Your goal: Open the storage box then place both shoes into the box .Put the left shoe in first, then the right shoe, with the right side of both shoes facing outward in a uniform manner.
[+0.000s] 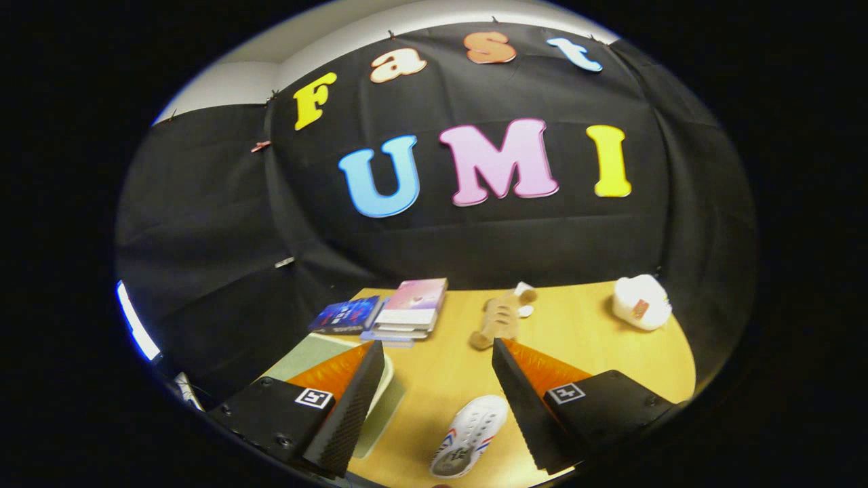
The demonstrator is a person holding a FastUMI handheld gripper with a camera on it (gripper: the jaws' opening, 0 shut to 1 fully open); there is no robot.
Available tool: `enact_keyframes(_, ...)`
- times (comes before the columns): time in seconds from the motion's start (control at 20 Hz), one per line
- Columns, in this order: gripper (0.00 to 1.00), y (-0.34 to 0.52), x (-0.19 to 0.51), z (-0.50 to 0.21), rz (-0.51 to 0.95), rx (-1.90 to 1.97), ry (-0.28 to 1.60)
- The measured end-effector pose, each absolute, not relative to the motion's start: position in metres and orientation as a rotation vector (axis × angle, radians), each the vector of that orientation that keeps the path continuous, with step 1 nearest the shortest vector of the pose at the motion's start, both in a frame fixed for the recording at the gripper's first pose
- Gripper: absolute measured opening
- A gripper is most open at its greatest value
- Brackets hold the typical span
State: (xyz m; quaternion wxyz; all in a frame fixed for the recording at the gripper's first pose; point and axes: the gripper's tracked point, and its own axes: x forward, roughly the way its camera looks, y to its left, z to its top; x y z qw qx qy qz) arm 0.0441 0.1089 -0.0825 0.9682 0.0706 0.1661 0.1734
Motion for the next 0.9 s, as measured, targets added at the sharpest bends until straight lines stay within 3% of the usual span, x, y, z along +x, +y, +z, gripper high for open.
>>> enact_keyframes(0.9, 0.98, 0.245, -0.028, -0.252, 0.874, 0.618, 0.97)
